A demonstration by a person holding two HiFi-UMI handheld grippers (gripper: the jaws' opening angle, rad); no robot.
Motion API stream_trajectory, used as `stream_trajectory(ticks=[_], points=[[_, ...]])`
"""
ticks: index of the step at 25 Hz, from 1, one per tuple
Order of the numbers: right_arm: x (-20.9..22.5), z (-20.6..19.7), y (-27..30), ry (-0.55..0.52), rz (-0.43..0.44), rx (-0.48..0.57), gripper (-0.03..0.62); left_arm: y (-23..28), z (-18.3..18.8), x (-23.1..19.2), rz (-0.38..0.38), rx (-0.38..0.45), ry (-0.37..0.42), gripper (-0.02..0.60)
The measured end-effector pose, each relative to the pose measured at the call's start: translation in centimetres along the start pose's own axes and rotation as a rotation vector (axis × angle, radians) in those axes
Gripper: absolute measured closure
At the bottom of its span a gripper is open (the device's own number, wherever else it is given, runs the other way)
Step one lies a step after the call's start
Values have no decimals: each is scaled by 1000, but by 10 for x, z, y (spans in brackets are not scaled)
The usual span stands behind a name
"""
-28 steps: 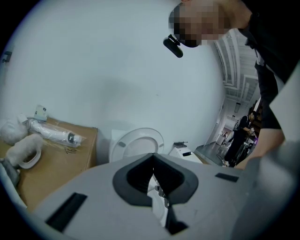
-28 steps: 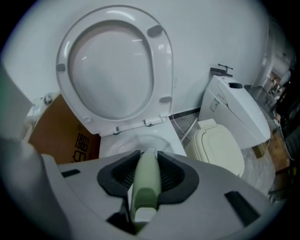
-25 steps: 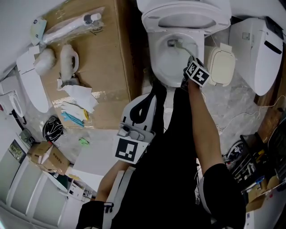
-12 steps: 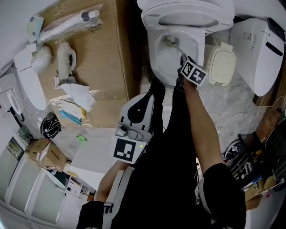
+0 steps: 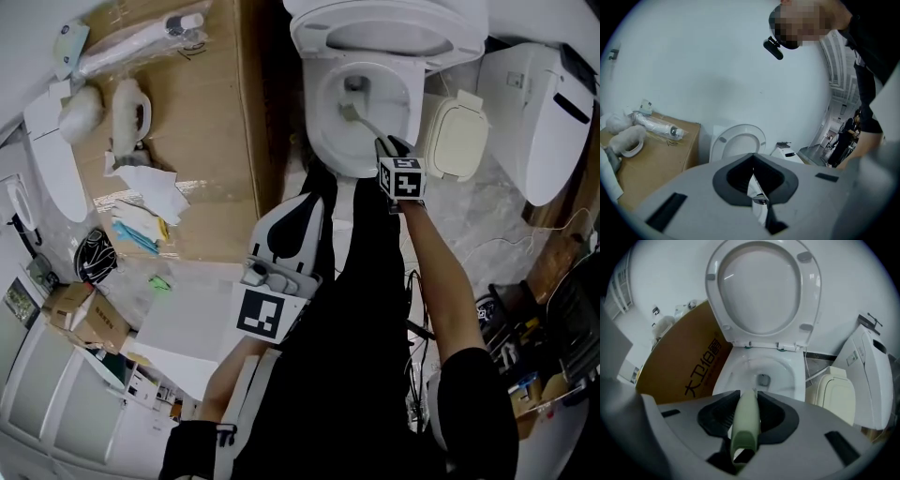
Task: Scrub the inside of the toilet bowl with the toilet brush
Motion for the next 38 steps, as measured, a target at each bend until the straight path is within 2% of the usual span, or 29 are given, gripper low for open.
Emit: stream_trajectory(ticks=[6,11,20,23,26,30,38], points=[[24,-22,-2,-201,-64,-70,471,4,-5,12,9,-3,-10,574],[39,-25,-5,-421,-140,-100,471,6,-8,20,21,1,-18,574],[48,9,-6,-772,-266,-81,471,7,-5,24,64,22,-49,574],[42,28,-7,-848,-282,-51,471,6,-6,23,84,33,-66,574],[31,46,-12,-886,-279,-20,471,5,-5,22,98,41,-84,574],[13,60,-39,-848,-244,39,471,1,1,23,101,61,-91,574],[-26,66,-166,-737,-182,189,471,-25,36,27,83,113,-63,574]])
Point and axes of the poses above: the fingertips, and each gripper's own axes: y forward along the fingers, x to its right, z out of its top, the point moved 4 cm from there along -y, backward along the fingers, and after that the axes turned 13 degrees about -x, right-handed, at the moved point
